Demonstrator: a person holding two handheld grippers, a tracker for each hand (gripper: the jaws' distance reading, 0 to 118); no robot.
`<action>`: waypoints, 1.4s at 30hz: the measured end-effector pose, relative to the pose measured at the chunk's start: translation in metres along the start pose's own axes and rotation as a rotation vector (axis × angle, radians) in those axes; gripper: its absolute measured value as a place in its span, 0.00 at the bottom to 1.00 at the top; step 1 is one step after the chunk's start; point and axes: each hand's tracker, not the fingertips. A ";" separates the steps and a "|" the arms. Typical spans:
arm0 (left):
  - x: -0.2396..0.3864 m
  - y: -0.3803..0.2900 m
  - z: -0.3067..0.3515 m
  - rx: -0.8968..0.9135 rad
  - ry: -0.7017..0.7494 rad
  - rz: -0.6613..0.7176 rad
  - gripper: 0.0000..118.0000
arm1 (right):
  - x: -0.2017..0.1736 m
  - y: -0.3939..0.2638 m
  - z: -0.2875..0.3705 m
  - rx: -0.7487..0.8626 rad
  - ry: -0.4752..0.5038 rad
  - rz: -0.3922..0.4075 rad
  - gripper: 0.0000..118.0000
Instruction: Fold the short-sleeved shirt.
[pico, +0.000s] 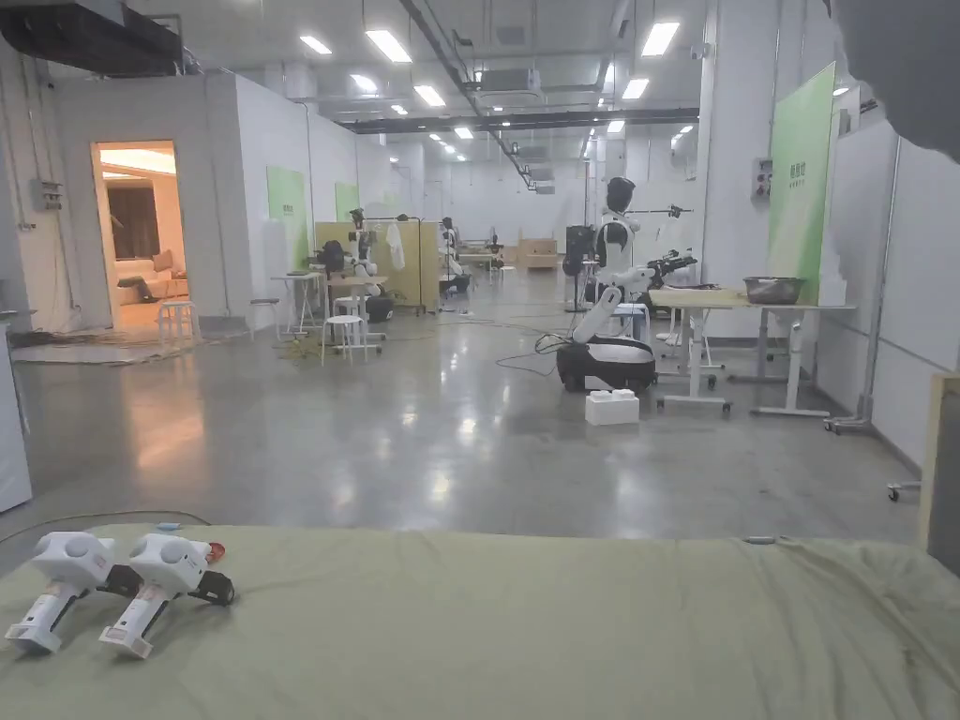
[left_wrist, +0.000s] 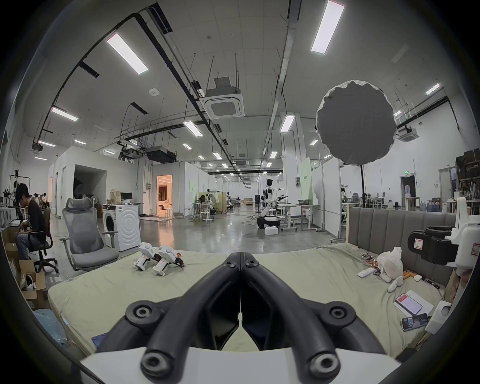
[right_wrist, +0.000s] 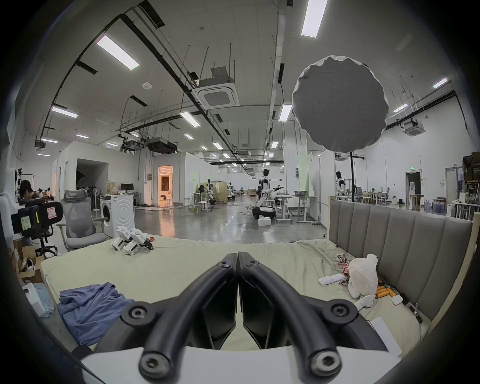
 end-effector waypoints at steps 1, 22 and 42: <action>0.000 0.000 0.000 0.000 0.000 -0.001 0.00 | 0.000 0.000 0.000 0.000 -0.001 -0.001 0.00; 0.000 0.012 0.000 0.004 0.027 -0.022 0.00 | 0.005 0.007 0.003 0.015 -0.035 0.021 0.00; 0.017 -0.077 -0.019 -0.053 -0.112 -1.544 0.00 | -0.006 -0.040 -0.025 -0.044 -0.037 1.440 0.00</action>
